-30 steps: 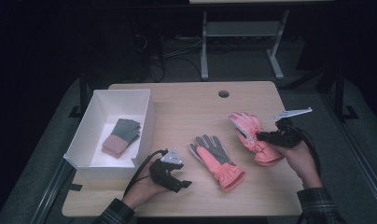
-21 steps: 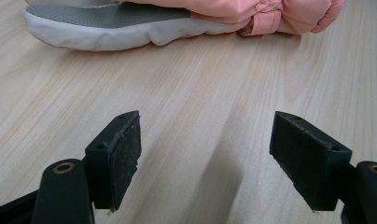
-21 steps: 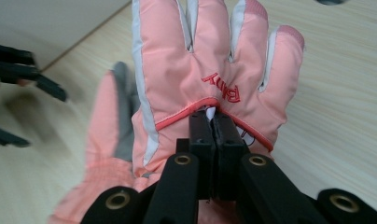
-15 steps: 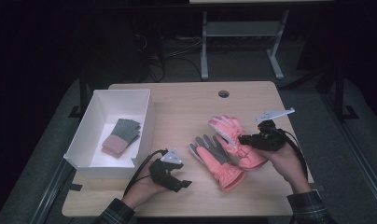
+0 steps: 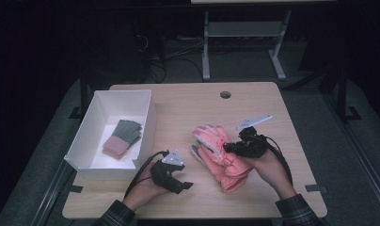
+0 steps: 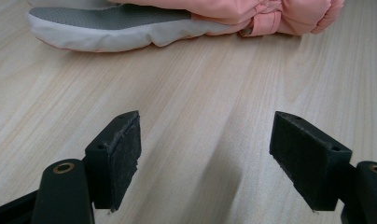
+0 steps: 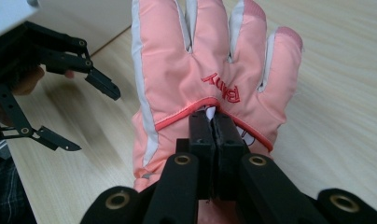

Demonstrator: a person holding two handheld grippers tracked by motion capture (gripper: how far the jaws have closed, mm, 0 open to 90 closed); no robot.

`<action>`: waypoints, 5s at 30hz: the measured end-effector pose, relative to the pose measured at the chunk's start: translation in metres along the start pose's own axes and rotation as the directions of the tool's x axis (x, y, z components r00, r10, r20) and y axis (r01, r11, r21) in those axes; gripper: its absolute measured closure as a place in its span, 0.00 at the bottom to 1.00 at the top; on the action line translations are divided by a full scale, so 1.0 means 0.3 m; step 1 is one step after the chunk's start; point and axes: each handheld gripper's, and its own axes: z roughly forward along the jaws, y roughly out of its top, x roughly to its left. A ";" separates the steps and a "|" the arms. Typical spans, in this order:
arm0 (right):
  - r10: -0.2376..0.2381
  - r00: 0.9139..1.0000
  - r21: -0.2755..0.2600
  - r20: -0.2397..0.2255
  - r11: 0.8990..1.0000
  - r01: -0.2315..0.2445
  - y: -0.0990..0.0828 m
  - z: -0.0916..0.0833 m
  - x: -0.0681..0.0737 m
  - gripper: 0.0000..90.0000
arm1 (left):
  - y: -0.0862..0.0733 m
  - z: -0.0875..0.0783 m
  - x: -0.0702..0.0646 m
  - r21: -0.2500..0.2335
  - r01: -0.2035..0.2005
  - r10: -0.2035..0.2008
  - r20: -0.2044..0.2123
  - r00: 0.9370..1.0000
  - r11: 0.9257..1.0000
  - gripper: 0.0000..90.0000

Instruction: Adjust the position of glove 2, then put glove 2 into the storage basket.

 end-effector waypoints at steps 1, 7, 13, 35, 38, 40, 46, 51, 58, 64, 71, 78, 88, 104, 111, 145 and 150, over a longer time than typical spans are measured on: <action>0.003 1.000 0.004 0.004 1.000 -0.003 -0.001 0.009 0.002 0.98 | 0.000 0.000 0.000 0.000 -0.001 0.001 0.000 1.000 1.000 0.27; 0.003 1.000 0.036 0.011 0.999 -0.004 -0.010 0.053 0.005 0.98 | -0.001 0.001 -0.001 -0.006 0.007 -0.007 -0.001 1.000 1.000 0.27; -0.011 1.000 0.082 0.028 0.997 0.009 -0.021 0.107 0.016 0.96 | 0.000 0.003 -0.003 -0.005 0.007 -0.007 0.000 1.000 1.000 0.27; -0.022 0.999 -0.059 -0.024 0.998 0.020 -0.013 0.005 -0.016 0.75 | 0.013 -0.014 0.002 -0.041 0.018 -0.017 0.007 1.000 0.999 0.43; -0.015 1.000 -0.085 0.005 0.996 0.016 -0.025 -0.025 -0.037 0.93 | 0.022 -0.027 0.003 -0.052 0.022 -0.022 0.003 1.000 0.998 0.62; -0.021 1.000 -0.097 0.020 0.995 0.023 -0.038 -0.042 -0.060 0.99 | 0.032 -0.030 0.001 -0.060 0.046 -0.046 0.013 0.999 0.997 0.76; -0.014 0.998 -0.077 0.055 0.997 0.018 -0.105 -0.071 -0.138 1.00 | 0.069 -0.028 0.004 -0.051 0.054 -0.053 0.018 0.998 0.997 1.00; 0.002 0.997 -0.058 0.077 0.998 0.003 -0.172 -0.079 -0.197 0.98 | 0.102 0.019 -0.005 -0.040 0.068 -0.067 0.020 0.998 0.997 1.00; 0.006 0.999 -0.009 0.054 1.000 -0.006 -0.238 -0.052 -0.240 0.99 | 0.133 0.089 -0.013 0.005 0.070 -0.070 0.020 0.997 0.998 1.00; -0.015 1.000 0.033 -0.010 0.999 0.015 -0.254 0.008 -0.242 1.00 | 0.157 0.125 0.022 0.008 0.102 -0.102 0.015 0.995 0.995 1.00; -0.041 0.998 0.056 -0.053 0.997 0.044 -0.267 0.028 -0.198 1.00 | 0.186 0.145 0.053 0.015 0.095 -0.094 -0.006 0.996 0.995 1.00; -0.074 0.991 0.053 -0.113 0.995 0.081 -0.283 0.031 -0.121 1.00 | 0.196 0.149 0.098 0.001 0.107 -0.107 0.002 0.994 0.994 1.00; -0.153 0.964 0.073 -0.219 0.982 0.172 -0.286 0.093 0.022 1.00 | 0.196 0.149 0.107 -0.005 0.110 -0.110 0.033 0.993 0.994 1.00; -0.091 0.990 -0.075 -0.109 0.994 0.083 -0.257 -0.046 -0.067 1.00 | 0.191 0.102 0.118 -0.012 0.119 -0.118 0.031 0.993 0.993 1.00; -0.075 0.995 -0.177 -0.072 0.982 0.061 -0.174 -0.036 -0.095 1.00 | 0.190 0.088 0.122 -0.017 0.125 -0.124 0.030 0.992 0.992 1.00; -0.071 0.996 -0.013 0.045 0.997 0.072 -0.165 0.133 -0.054 1.00 | 0.357 0.144 0.132 -0.063 0.221 -0.215 0.091 0.972 0.973 0.22; -0.081 0.996 -0.007 0.047 0.997 0.082 -0.167 0.136 -0.055 1.00 | 0.320 0.212 0.149 -0.026 0.278 -0.272 0.142 0.952 0.960 0.19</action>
